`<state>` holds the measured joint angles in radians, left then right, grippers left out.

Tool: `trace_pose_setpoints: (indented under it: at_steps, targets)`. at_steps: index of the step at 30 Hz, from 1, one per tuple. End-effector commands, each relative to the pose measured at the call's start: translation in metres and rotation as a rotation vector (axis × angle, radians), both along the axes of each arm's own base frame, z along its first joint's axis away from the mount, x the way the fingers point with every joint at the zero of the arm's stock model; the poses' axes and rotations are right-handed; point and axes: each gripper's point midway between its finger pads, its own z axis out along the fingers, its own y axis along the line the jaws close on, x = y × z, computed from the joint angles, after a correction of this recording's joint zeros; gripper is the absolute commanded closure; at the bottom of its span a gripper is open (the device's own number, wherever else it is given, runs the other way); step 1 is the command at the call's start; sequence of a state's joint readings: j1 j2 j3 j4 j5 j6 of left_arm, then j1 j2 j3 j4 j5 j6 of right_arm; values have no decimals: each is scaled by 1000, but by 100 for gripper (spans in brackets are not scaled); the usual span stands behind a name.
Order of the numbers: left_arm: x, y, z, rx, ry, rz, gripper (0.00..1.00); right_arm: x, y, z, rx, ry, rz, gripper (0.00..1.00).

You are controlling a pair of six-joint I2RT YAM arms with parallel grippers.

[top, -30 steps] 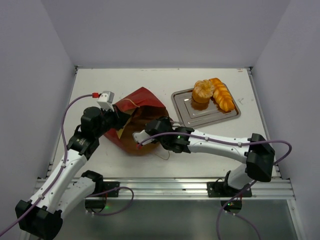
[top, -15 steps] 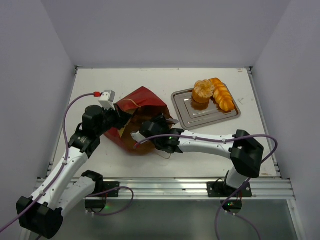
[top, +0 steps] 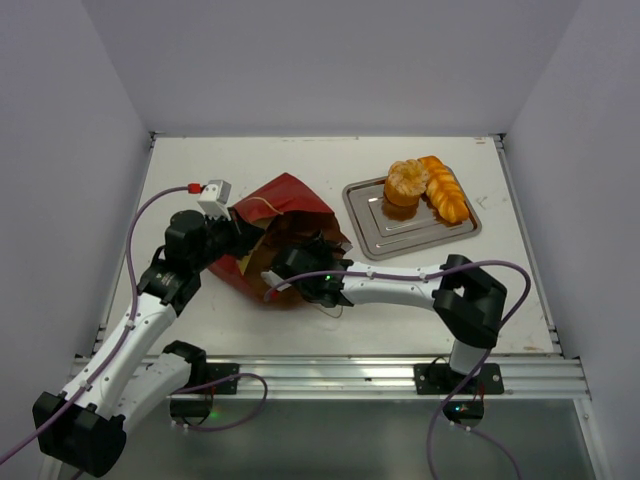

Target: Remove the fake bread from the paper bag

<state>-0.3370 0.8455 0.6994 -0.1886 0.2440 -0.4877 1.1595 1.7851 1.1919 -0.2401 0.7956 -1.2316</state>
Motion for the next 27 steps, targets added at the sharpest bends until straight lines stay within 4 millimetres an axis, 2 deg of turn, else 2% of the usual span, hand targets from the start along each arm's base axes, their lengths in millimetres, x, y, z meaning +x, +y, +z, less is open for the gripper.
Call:
trace_pose_setpoints:
  at_steps: [1, 4, 6, 9, 10, 12, 13, 14, 16, 18, 19, 20, 22, 23, 27]
  targets:
    - [2, -6, 31, -47, -73, -25, 100, 4, 5, 17, 14, -48, -20, 69]
    - [1, -6, 33, -44, -78, -23, 100, 2, 1, 17, 18, -41, -26, 85]
    - [2, -5, 32, -42, -77, -17, 100, 1, -2, 22, 29, -36, -31, 89]
    - [3, -4, 32, -39, -78, -8, 100, -5, -10, 24, 43, -5, -39, 91]
    - [4, -3, 32, -37, -78, -4, 100, -9, -16, 32, 65, 0, -44, 92]
    - [4, -1, 31, -33, -78, 6, 100, -15, -20, 34, 96, 29, -33, 93]
    - [5, -1, 31, -31, -80, 10, 100, -20, -26, 34, 105, 57, -44, 93]
    - [6, -1, 30, -30, -79, 12, 100, -24, -31, 44, 143, 66, -42, 93]
    - [7, -1, 29, -30, -77, 16, 100, -35, -38, 44, 188, 126, -35, 93]
    - [9, -1, 29, -31, -78, 18, 100, -45, -46, 58, 252, 156, -25, 94]
    - [9, -1, 29, -33, -77, 19, 100, -54, -49, 54, 272, 213, -15, 94]
    - [10, -1, 28, -33, -75, 23, 100, -61, -54, 64, 311, 227, -1, 94]
    - [11, 0, 26, -30, -71, 30, 100, -71, -61, 64, 344, 284, 12, 94]
    - [12, 1, 25, -26, -71, 38, 100, -77, -66, 72, 376, 302, 29, 94]
    - [15, 5, 21, -13, -62, 61, 100, -95, -84, 73, 434, 405, 61, 95]
